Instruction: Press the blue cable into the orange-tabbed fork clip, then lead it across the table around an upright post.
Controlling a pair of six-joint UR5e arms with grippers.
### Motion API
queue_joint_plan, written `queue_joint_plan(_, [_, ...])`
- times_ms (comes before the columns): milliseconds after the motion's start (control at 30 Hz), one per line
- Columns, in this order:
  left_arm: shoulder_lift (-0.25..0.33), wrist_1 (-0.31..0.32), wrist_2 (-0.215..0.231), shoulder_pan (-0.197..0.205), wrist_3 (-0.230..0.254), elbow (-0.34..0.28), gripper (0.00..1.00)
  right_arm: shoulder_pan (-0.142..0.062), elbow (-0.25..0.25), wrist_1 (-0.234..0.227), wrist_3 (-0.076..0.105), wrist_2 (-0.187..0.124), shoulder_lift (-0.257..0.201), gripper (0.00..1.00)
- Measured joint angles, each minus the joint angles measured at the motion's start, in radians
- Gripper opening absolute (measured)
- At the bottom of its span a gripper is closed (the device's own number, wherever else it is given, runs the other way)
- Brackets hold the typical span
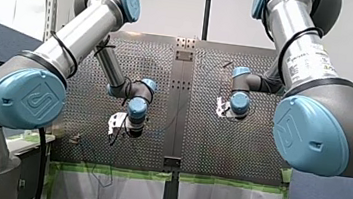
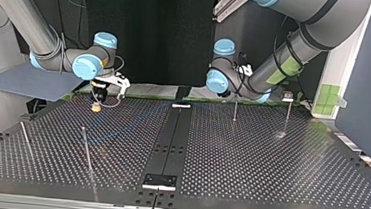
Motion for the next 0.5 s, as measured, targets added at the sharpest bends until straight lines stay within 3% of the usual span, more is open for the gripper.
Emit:
queue_joint_plan(267, [0.0, 0.0, 0.0, -0.001, 0.002, 0.0, 0.95, -0.008, 0.043, -0.046, 0.005, 0.008, 0.004, 0.0])
queue_joint_plan(500, [0.0, 0.0, 0.001, -0.001, 0.004, 0.0, 0.95, -0.013, 0.049, -0.056, 0.007, 0.008, 0.008, 0.0])
